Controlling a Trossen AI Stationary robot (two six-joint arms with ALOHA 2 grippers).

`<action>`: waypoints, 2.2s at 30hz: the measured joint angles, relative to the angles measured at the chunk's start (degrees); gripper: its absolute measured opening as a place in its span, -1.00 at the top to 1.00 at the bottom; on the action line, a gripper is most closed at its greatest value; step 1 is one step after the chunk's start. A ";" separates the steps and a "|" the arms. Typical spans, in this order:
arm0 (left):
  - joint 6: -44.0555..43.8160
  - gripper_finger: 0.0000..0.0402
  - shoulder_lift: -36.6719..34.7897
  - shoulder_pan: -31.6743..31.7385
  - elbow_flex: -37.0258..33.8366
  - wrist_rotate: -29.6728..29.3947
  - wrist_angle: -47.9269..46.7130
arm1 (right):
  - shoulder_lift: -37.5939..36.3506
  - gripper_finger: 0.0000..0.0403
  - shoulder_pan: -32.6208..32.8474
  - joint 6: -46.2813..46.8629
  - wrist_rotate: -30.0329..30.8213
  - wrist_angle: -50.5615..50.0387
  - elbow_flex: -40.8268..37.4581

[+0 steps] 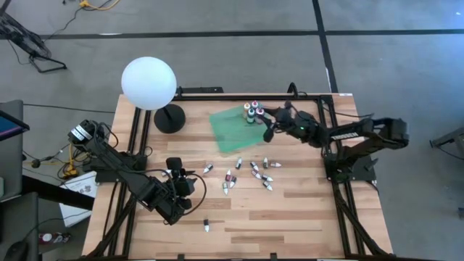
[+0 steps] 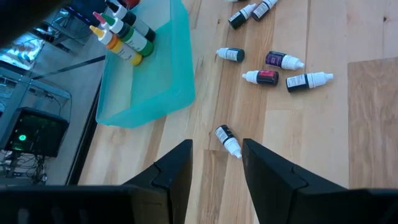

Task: Pick & Place food coloring
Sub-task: Put the red food coloring bottle into the green bin

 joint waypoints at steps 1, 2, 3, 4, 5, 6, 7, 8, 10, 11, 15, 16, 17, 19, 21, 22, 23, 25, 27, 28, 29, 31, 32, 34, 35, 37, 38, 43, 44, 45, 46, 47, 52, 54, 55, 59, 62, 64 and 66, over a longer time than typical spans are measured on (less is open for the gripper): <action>0.00 0.33 0.00 0.00 0.00 0.01 0.00 | -0.40 0.41 -0.38 0.43 0.06 3.25 -2.16; -0.01 0.33 0.00 0.00 0.00 0.01 0.00 | -0.72 0.41 -0.77 0.78 0.06 6.60 -4.12; -0.01 0.33 0.00 0.00 0.00 -0.01 0.00 | -0.88 0.41 -1.19 1.18 0.11 9.69 -5.96; -0.02 0.33 0.00 -0.02 0.00 -0.01 0.00 | -0.90 0.41 -1.59 1.80 0.13 12.57 -7.79; -0.02 0.33 0.00 0.00 0.00 -0.06 0.02 | -0.87 0.41 -2.03 2.65 0.15 14.83 -9.41; -0.02 0.33 0.00 0.00 0.00 -0.22 0.00 | -0.77 0.41 -2.43 3.47 0.15 16.57 -10.75; -0.02 0.33 0.00 0.00 0.00 -0.40 0.02 | -0.51 0.41 -2.79 4.25 0.16 18.05 -11.61; -0.02 0.33 0.00 0.00 0.00 -0.57 0.04 | -0.21 0.41 -3.06 4.99 0.20 18.86 -12.16; -0.02 0.33 0.00 0.00 0.00 -0.88 0.13 | 0.88 0.41 -3.53 6.07 0.20 18.90 -12.52; 0.00 0.33 0.00 0.00 0.00 -1.24 0.30 | 1.42 0.41 -3.63 6.46 0.19 19.07 -12.52; 0.00 0.33 0.00 0.02 0.00 -1.60 0.85 | 5.19 0.41 -3.01 6.54 0.15 23.79 -11.57; 0.00 0.33 0.00 0.02 0.00 -1.62 1.06 | 6.38 0.41 -2.88 6.54 0.10 24.60 -11.16; 0.00 0.33 0.00 0.02 0.00 -1.59 1.38 | 7.54 0.41 -2.71 6.54 0.02 25.38 -10.80; 0.00 0.33 0.00 0.02 0.00 -1.60 1.59 | 9.90 0.41 -2.41 6.54 0.05 26.68 -9.95; 0.00 0.33 0.00 0.02 0.00 -1.58 1.66 | 12.42 0.41 -2.39 6.54 0.07 27.52 -9.27; 0.00 0.33 0.00 0.02 0.00 -1.54 1.66 | 13.70 0.41 -2.39 6.54 0.09 27.81 -8.87; 0.00 0.33 0.00 0.02 0.00 -1.46 1.68 | 14.89 0.41 -2.39 6.54 0.22 28.19 -8.49; 0.00 0.33 0.00 0.02 0.00 -1.27 1.65 | 16.92 0.41 -2.39 6.54 0.28 29.46 -7.92; 0.00 0.33 0.00 0.02 0.00 -1.23 1.61 | 18.92 0.41 -2.39 6.48 0.89 31.32 -7.60; 0.00 0.33 0.00 0.02 0.00 -1.19 1.59 | 19.76 0.41 -2.39 6.21 1.60 32.22 -7.49; 0.00 0.33 0.00 0.02 0.00 -1.19 1.55 | 20.41 0.41 -2.39 5.67 2.26 33.11 -7.48; 0.00 0.33 0.00 0.02 0.00 -1.19 1.45 | 21.45 0.41 -2.39 4.78 3.93 34.25 -7.45; 0.00 0.33 0.00 0.02 0.00 -1.19 1.44 | 21.87 0.41 -2.39 4.38 4.66 34.17 -7.45; 0.02 0.33 0.00 0.02 0.00 -1.19 1.43 | 22.58 0.41 -2.46 3.99 5.11 34.06 -7.45; 0.07 0.33 0.00 0.02 0.00 -1.19 1.42 | 23.05 0.41 -2.50 3.98 5.11 34.09 -7.42; 0.36 0.33 0.00 0.02 0.00 -1.22 1.44 | 24.14 0.41 -2.50 3.96 5.11 33.95 -7.18; 0.39 0.33 0.00 0.02 0.00 -1.37 1.44 | 24.57 0.41 -2.50 3.91 5.09 33.82 -6.97; 0.42 0.33 0.00 0.02 0.00 -1.47 1.46 | 27.07 0.41 -2.50 3.45 5.16 33.84 -5.34; 0.42 0.33 0.00 0.02 0.00 -1.47 1.46 | 27.51 0.41 -2.50 3.43 5.16 33.85 -4.90; 0.42 0.33 0.00 0.02 0.00 -1.47 1.44 | 27.94 0.41 -2.50 3.40 5.16 33.88 -4.52; 0.43 0.33 0.00 0.02 0.00 -1.47 1.46 | 28.38 0.41 -2.57 3.35 5.15 33.83 -4.15; 0.44 0.33 0.00 0.02 0.00 -1.47 1.46 | 28.77 0.41 -2.61 3.32 5.14 33.85 -3.86; 0.42 0.33 0.00 0.02 0.00 -1.49 1.45 | 28.89 0.41 -3.30 3.49 5.16 33.47 -3.63; 0.42 0.33 0.00 0.02 0.00 -1.49 1.44 | 28.78 0.41 -3.37 3.48 5.15 33.45 -3.72; 0.42 0.33 0.00 0.02 0.00 -1.49 1.44 | 28.78 0.41 -3.37 3.48 5.16 33.41 -3.74; 0.39 0.33 0.00 0.02 0.00 -1.51 1.40 | 28.76 0.41 -3.37 3.47 5.14 32.83 -3.74; 0.39 0.33 0.00 0.02 0.00 -1.52 1.40 | 28.76 0.41 -3.37 3.46 5.16 32.34 -3.74; 0.39 0.33 0.00 0.02 0.00 -1.52 1.40 | 28.76 0.41 -3.37 3.50 5.54 31.77 -3.74; 0.39 0.33 0.00 0.02 0.00 -1.52 1.40 | 28.76 0.38 -3.35 3.52 6.30 31.66 -3.74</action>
